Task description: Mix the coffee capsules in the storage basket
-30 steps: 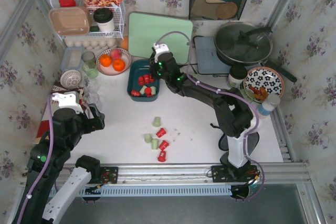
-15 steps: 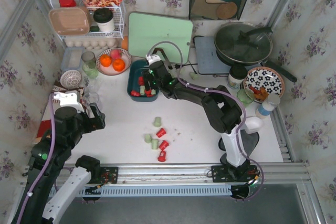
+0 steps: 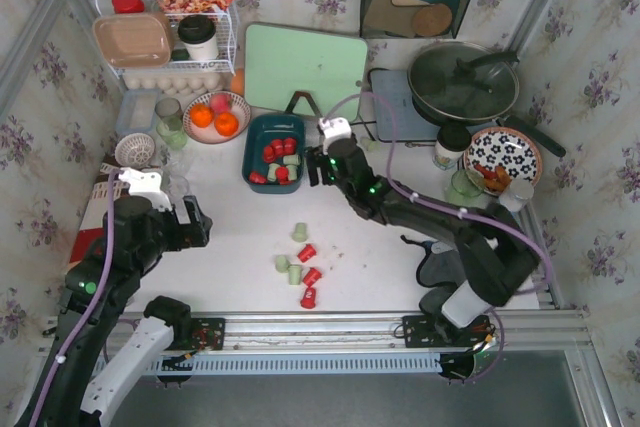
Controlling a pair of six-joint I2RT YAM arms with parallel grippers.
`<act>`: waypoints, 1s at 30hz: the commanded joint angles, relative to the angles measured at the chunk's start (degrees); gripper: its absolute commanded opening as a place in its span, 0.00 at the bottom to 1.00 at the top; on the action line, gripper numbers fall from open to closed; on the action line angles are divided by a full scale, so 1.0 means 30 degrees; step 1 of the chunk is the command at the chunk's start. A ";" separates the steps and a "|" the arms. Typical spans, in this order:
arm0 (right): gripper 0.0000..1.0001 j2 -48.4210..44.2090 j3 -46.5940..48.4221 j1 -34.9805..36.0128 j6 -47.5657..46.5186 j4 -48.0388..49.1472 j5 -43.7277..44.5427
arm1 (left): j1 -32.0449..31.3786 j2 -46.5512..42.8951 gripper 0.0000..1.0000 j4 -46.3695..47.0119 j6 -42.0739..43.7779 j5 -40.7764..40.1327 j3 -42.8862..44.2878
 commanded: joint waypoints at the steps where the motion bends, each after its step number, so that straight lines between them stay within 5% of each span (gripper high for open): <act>1: 0.82 -0.2903 -0.3205 0.0019 -0.0990 0.2582 0.3330 | 0.0012 -0.0131 0.99 0.1059 0.0813 0.1828 -0.0093; 4: 0.99 -0.5456 -0.6059 0.0020 -0.1692 0.3936 0.6168 | 0.0038 0.0112 0.99 0.1362 0.0805 0.2604 -0.0291; 10: 1.00 -1.0093 -1.2280 -0.0085 -0.2943 0.9396 1.0775 | 0.0004 0.2274 0.99 0.1266 0.1004 0.4264 0.0021; 17: 1.00 -1.1777 -1.5329 -0.0740 -0.2494 1.3092 1.0986 | -0.0944 0.4441 0.99 0.1274 0.0087 0.5053 -0.0003; 30: 1.00 -1.1689 -1.5138 -0.0795 -0.2344 1.2373 1.1919 | -1.0057 0.9473 0.85 0.2198 -0.4767 -0.2252 -0.0709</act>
